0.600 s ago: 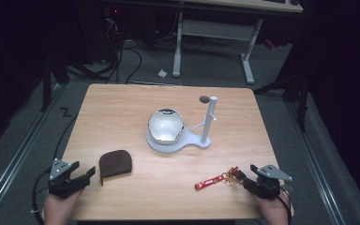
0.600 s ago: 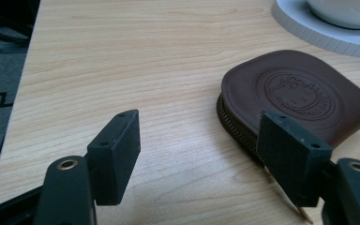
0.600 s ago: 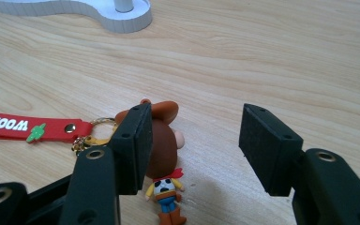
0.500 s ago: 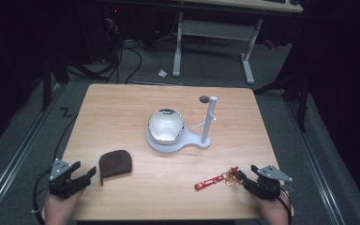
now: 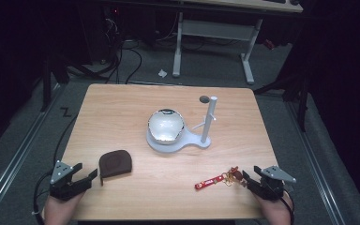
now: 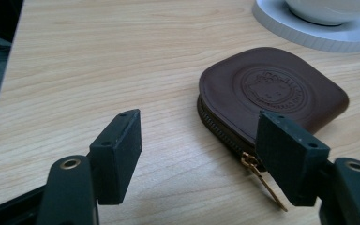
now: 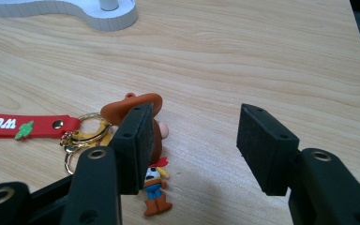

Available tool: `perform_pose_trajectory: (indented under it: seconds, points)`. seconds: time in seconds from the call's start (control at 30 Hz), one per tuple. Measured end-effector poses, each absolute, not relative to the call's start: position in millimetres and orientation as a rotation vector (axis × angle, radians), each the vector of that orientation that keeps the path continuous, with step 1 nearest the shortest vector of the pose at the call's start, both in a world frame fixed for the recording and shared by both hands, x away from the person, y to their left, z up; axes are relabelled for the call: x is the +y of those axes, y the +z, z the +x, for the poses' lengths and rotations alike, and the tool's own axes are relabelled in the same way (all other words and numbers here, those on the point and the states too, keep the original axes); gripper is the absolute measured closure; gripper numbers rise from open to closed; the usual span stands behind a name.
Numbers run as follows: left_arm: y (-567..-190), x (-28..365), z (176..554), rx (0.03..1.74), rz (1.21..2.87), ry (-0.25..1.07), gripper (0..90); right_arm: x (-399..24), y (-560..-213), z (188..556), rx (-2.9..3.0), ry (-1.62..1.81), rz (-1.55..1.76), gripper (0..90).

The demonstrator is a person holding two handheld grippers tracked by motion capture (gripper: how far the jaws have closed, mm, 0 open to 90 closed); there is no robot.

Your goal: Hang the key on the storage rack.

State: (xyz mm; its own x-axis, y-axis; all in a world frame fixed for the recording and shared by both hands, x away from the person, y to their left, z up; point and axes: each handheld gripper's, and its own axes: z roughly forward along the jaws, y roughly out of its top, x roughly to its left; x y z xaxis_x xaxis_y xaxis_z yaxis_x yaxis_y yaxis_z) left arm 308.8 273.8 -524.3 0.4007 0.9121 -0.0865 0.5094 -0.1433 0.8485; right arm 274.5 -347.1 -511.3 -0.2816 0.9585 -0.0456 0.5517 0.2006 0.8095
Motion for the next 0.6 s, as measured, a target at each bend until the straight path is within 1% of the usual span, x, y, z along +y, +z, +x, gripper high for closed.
perform_pose_trajectory:
  seconds: [0.37, 0.6]
  points:
    - [-523.6, 272.7, 311.5, 1.233, 1.785, 0.586, 32.4, -347.9, -510.4, 276.6, 1.922, 0.94, 1.429, 46.2]
    - [-525.1, 269.9, 312.2, 1.221, 1.808, 0.569, 32.4, -346.5, -509.3, 276.9, 1.947, 0.934, 1.435, 45.9]
